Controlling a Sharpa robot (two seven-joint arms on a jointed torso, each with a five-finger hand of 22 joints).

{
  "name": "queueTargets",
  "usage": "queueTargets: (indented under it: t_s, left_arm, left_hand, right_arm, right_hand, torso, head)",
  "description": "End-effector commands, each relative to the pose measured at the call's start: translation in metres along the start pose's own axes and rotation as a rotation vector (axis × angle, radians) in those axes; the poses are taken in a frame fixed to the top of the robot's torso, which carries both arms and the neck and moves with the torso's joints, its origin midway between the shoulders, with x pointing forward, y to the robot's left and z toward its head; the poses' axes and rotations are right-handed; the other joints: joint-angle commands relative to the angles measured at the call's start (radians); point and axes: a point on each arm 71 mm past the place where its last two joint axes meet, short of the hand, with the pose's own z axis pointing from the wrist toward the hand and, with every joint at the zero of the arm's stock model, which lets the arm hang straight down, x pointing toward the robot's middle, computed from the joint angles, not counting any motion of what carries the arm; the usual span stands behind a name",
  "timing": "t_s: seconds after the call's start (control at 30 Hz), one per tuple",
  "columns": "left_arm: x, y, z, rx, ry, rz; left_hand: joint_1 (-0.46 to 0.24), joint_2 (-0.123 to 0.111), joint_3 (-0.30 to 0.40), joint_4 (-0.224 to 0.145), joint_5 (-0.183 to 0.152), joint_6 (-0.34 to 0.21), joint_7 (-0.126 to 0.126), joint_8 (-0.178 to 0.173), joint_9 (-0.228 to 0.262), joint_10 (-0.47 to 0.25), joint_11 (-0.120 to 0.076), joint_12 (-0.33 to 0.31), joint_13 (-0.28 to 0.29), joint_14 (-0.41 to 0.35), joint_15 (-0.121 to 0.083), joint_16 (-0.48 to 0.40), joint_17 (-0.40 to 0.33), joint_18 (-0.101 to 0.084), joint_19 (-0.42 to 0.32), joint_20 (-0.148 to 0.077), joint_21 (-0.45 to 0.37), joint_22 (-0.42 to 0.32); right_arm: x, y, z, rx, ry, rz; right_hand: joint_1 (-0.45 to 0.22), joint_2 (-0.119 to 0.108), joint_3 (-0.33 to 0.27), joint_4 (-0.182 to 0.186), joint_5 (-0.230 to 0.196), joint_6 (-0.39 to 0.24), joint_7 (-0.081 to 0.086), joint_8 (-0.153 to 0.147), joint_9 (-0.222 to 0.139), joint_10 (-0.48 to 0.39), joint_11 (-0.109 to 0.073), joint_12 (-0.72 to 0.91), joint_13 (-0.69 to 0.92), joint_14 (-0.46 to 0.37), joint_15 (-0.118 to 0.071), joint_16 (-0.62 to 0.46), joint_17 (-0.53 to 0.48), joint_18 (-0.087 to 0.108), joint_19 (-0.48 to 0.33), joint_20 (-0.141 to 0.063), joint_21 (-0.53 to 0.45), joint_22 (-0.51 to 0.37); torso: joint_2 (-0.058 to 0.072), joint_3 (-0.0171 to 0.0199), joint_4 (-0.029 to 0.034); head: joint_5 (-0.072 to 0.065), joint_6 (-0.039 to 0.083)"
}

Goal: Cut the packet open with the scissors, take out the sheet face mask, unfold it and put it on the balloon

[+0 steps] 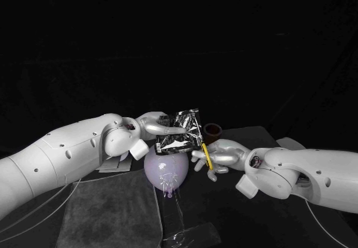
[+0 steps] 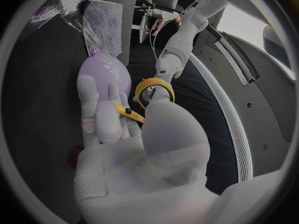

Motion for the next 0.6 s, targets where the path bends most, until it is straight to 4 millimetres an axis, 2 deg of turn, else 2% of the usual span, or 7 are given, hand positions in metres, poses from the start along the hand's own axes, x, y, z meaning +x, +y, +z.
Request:
queueTargets:
  t_s: [0.03, 0.5, 0.53, 0.57, 0.6]
  left_arm:
    - [0.0027, -0.0006, 0.0007, 0.003, 0.026, 0.011]
    - [0.0022, 0.0006, 0.0011, -0.001, 0.027, 0.024]
    - [0.0021, 0.0008, 0.001, -0.001, 0.026, 0.024]
    - [0.002, 0.0009, 0.001, -0.001, 0.026, 0.024]
    - [0.0019, 0.001, 0.001, -0.002, 0.025, 0.024]
  left_hand:
    - [0.0, 0.007, 0.006, -0.002, 0.006, 0.006, -0.002, 0.003, 0.112, 0.006, 0.003, -0.001, 0.001, 0.002, -0.006, 0.005, 0.001, 0.011, 0.006, 0.002, 0.004, 0.002]
    - [0.0, 0.006, 0.008, -0.004, 0.006, 0.006, -0.002, 0.004, 0.113, 0.007, 0.003, -0.001, 0.001, 0.002, -0.006, 0.005, 0.002, 0.011, 0.006, 0.001, 0.004, 0.002]
    - [0.0, 0.006, 0.008, -0.004, 0.006, 0.006, -0.002, 0.004, 0.113, 0.007, 0.003, -0.001, 0.001, 0.002, -0.006, 0.005, 0.002, 0.011, 0.006, 0.001, 0.004, 0.002]
    - [0.0, 0.006, 0.008, -0.004, 0.006, 0.006, -0.002, 0.004, 0.113, 0.007, 0.003, -0.001, 0.001, 0.002, -0.006, 0.005, 0.002, 0.011, 0.006, 0.001, 0.004, 0.002]
    - [0.0, 0.006, 0.008, -0.004, 0.006, 0.006, -0.002, 0.004, 0.113, 0.007, 0.003, -0.001, 0.001, 0.002, -0.006, 0.005, 0.002, 0.011, 0.006, 0.001, 0.004, 0.002]
  right_arm:
    - [-0.002, 0.0063, 0.0008, -0.035, -0.007, -0.004]
    - [-0.0064, 0.0151, 0.001, -0.031, 0.006, -0.017]
    - [-0.0069, 0.0149, 0.0011, -0.029, 0.006, -0.017]
    - [-0.0073, 0.0148, 0.0011, -0.027, 0.005, -0.017]
    - [-0.0076, 0.0147, 0.0012, -0.025, 0.005, -0.017]
  right_hand:
    - [-0.003, -0.008, -0.008, 0.005, 0.0, -0.003, -0.002, -0.002, -0.002, -0.001, -0.001, -0.003, -0.003, -0.001, 0.003, 0.005, 0.003, 0.007, -0.001, 0.003, 0.007, 0.004]
    - [-0.009, -0.008, 0.001, 0.004, 0.0, 0.018, -0.01, 0.013, -0.01, 0.034, -0.009, 0.01, -0.026, -0.002, -0.002, 0.014, 0.006, 0.015, 0.004, 0.01, 0.024, 0.012]
    - [-0.009, -0.006, 0.001, 0.004, 0.0, 0.027, -0.013, 0.018, -0.011, 0.046, -0.014, 0.017, -0.028, 0.001, -0.005, 0.016, 0.01, 0.016, 0.009, 0.01, 0.034, 0.016]
    - [-0.003, 0.002, -0.001, 0.001, 0.0, 0.057, -0.027, 0.035, -0.01, 0.092, -0.027, 0.041, -0.024, 0.012, -0.015, 0.026, 0.026, 0.015, 0.027, 0.006, 0.066, 0.028]
    - [0.0, 0.006, -0.004, 0.0, 0.0, 0.068, -0.033, 0.041, -0.01, 0.106, -0.032, 0.049, -0.022, 0.017, -0.02, 0.028, 0.031, 0.014, 0.033, 0.003, 0.077, 0.032]
  torso:
    - [0.0, 0.0003, -0.0001]
    - [-0.001, -0.0005, 0.0002]
    - [0.0, -0.0006, 0.0003]
    - [0.0, -0.0006, 0.0003]
    - [0.0, -0.0005, 0.0002]
  head:
    - [0.001, 0.0]
    - [0.003, 0.003]
    - [0.004, 0.003]
    - [0.004, 0.003]
    - [0.004, 0.003]
